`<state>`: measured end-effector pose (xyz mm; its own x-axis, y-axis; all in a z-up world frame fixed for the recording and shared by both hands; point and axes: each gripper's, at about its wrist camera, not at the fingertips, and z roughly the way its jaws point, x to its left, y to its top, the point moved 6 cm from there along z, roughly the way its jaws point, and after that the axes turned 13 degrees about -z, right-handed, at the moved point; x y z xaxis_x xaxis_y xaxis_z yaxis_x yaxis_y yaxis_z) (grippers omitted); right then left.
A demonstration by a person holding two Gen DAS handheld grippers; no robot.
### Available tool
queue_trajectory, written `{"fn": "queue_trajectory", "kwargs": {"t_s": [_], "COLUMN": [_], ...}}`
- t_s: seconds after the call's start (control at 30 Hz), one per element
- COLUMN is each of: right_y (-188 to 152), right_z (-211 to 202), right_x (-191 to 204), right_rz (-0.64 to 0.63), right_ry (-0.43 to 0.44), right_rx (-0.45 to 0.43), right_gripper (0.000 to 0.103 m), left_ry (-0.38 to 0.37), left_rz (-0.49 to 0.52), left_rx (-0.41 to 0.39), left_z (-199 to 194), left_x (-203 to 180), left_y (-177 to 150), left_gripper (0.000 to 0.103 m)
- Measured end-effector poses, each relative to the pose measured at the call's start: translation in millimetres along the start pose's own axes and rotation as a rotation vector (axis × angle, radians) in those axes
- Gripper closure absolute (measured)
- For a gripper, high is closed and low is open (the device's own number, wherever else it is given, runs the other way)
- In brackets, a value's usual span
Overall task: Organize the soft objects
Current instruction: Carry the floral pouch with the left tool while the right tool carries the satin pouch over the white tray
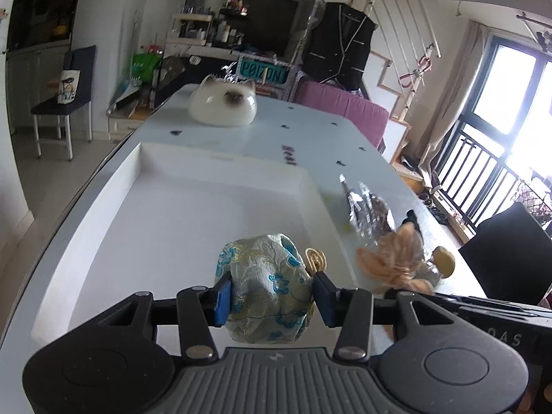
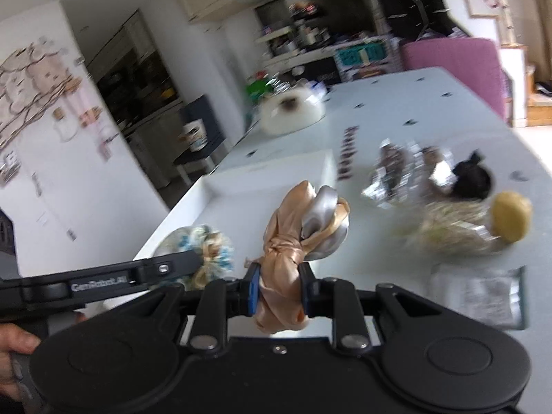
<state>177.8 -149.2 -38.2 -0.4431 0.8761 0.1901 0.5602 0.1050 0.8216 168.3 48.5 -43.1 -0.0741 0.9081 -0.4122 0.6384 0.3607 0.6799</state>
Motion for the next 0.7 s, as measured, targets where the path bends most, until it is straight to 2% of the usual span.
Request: {"fn": "queue_trajectory", "kwargs": {"t_s": [0.2,0.5,0.57,0.7], "right_y": [-10,-11,-12,-12], "right_z": [23,46,49,52], "right_x": [32,46,49,52], "right_rz": [-0.012,-0.026,-0.028,-0.038], "right_ry": [0.058,0.053,0.056,0.039], "right_rx": [0.074,0.128,0.139,0.155], "right_gripper": [0.078,0.078,0.075,0.064], "left_ry": [0.022,0.040,0.041,0.036], "left_rz": [-0.017,-0.025,-0.024,-0.026], "left_rx": [0.010,0.020,0.027,0.058], "left_z": [-3,-3,-2,6], "left_x": [21,36,37,36], "left_y": [-1,1,-1,-7], "left_gripper": [0.054,0.054,0.054,0.054]}}
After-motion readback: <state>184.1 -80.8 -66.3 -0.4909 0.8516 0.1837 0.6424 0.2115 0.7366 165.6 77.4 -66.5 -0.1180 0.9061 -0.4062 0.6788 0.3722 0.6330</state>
